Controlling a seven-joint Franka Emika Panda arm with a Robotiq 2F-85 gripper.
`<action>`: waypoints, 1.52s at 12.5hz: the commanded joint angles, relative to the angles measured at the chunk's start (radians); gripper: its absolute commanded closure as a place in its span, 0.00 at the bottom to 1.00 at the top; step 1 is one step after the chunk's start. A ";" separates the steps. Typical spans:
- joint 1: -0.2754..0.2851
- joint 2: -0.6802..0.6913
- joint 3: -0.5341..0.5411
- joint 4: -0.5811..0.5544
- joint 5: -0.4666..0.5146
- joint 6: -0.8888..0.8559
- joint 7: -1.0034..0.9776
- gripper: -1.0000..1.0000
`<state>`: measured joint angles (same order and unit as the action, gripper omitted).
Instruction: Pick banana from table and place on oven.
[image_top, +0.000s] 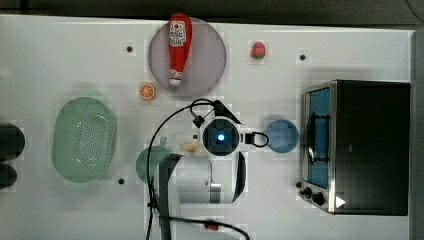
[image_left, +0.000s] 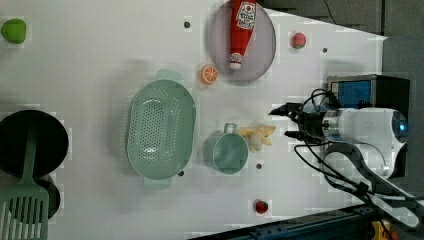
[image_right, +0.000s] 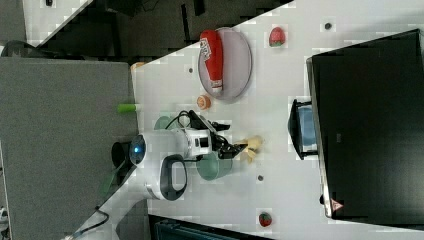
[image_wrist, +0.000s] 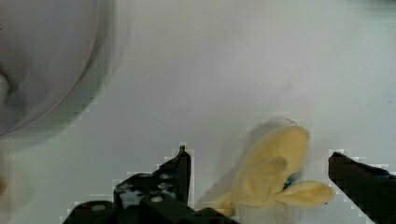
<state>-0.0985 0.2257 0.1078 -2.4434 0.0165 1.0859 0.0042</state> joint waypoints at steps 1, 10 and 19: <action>0.021 0.088 0.000 0.000 -0.002 0.037 -0.015 0.00; 0.022 0.133 0.002 0.003 -0.002 0.123 -0.014 0.76; 0.021 -0.332 0.000 0.134 0.004 -0.363 -0.014 0.76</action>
<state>-0.0638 -0.0495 0.1035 -2.3652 -0.0058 0.7373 0.0017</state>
